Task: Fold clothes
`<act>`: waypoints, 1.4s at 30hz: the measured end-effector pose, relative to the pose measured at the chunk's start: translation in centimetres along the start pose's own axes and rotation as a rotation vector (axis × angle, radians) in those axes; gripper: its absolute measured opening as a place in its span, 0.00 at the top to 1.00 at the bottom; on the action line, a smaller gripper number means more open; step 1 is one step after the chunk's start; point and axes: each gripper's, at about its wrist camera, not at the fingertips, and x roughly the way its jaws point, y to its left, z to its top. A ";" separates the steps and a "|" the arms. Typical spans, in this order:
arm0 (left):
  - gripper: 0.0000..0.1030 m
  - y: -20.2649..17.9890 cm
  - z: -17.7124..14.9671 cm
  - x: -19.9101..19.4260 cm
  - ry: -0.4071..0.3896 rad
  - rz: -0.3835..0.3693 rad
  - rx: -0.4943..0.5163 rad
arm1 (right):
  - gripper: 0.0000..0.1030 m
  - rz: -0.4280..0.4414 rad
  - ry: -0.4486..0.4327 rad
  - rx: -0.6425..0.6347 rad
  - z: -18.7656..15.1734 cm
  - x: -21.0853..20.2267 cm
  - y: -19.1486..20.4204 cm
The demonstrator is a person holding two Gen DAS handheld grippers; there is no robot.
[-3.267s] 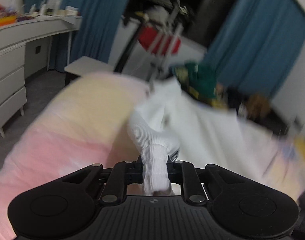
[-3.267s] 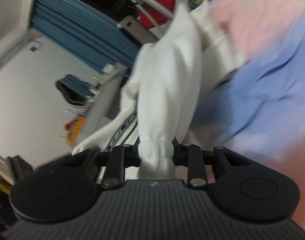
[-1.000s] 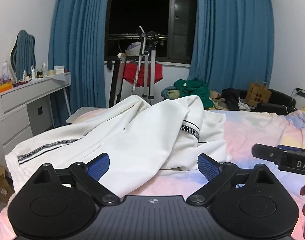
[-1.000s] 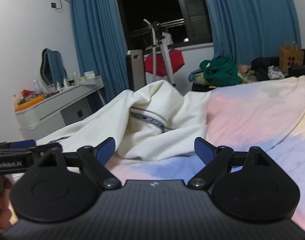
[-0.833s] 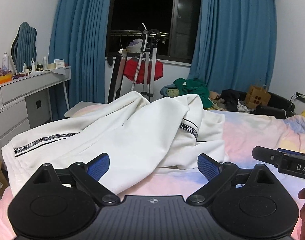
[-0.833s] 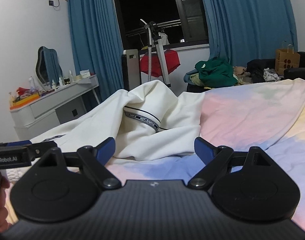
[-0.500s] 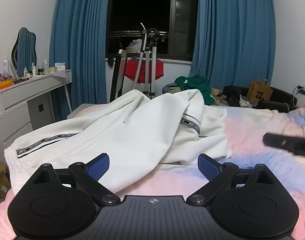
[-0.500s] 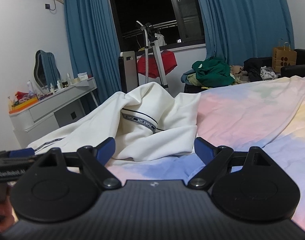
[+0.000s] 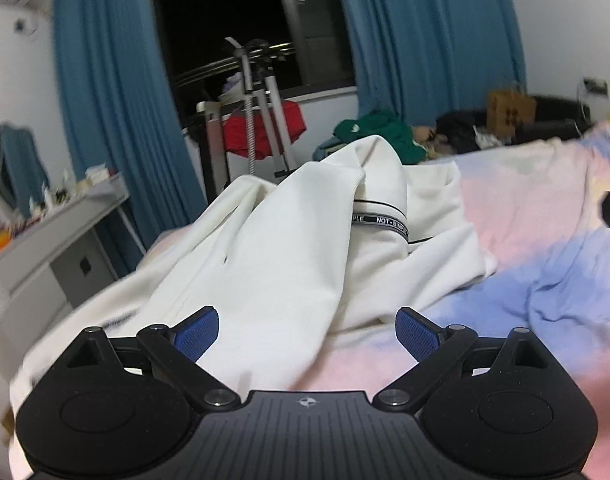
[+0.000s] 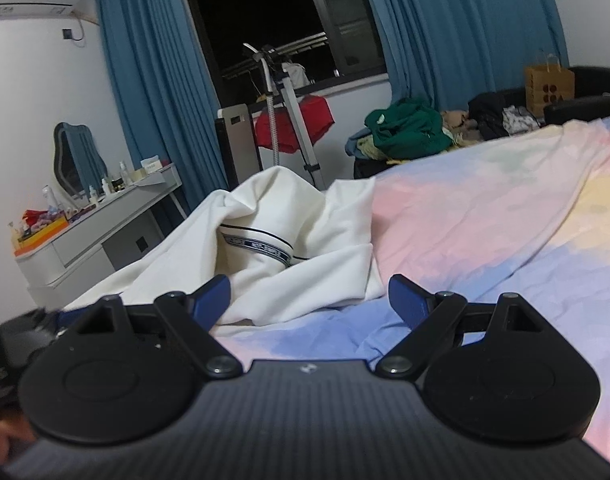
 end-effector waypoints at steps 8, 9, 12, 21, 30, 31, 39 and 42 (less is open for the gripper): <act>0.07 -0.3 5.3 8.9 -0.024 -0.011 0.113 | 0.15 -0.019 0.086 0.123 -0.7 2.6 -2.9; 0.07 -0.2 6.1 10.0 -0.023 -0.017 0.105 | 0.15 -0.019 0.101 0.147 -1.0 3.2 -3.3; 0.07 -0.3 8.9 13.6 -0.014 -0.024 0.102 | 0.15 -0.021 0.151 0.203 -1.5 4.9 -4.3; 0.13 -2.7 16.6 22.8 0.082 -0.161 0.061 | 0.15 -0.004 0.209 0.262 -3.0 7.9 -5.5; 0.90 -5.8 17.2 21.1 0.230 -0.148 0.156 | 0.15 -0.043 0.215 0.303 -3.7 9.2 -6.5; 0.91 -6.0 17.0 19.7 0.217 -0.153 0.169 | 0.15 -0.049 0.207 0.300 -3.7 9.0 -6.6; 0.91 -4.9 10.2 2.4 0.089 -0.278 0.220 | 0.15 -0.012 0.133 0.269 -2.5 6.6 -5.8; 0.91 -4.4 4.4 -1.2 0.131 -0.304 0.160 | 0.15 0.008 0.107 0.274 -1.7 5.3 -5.5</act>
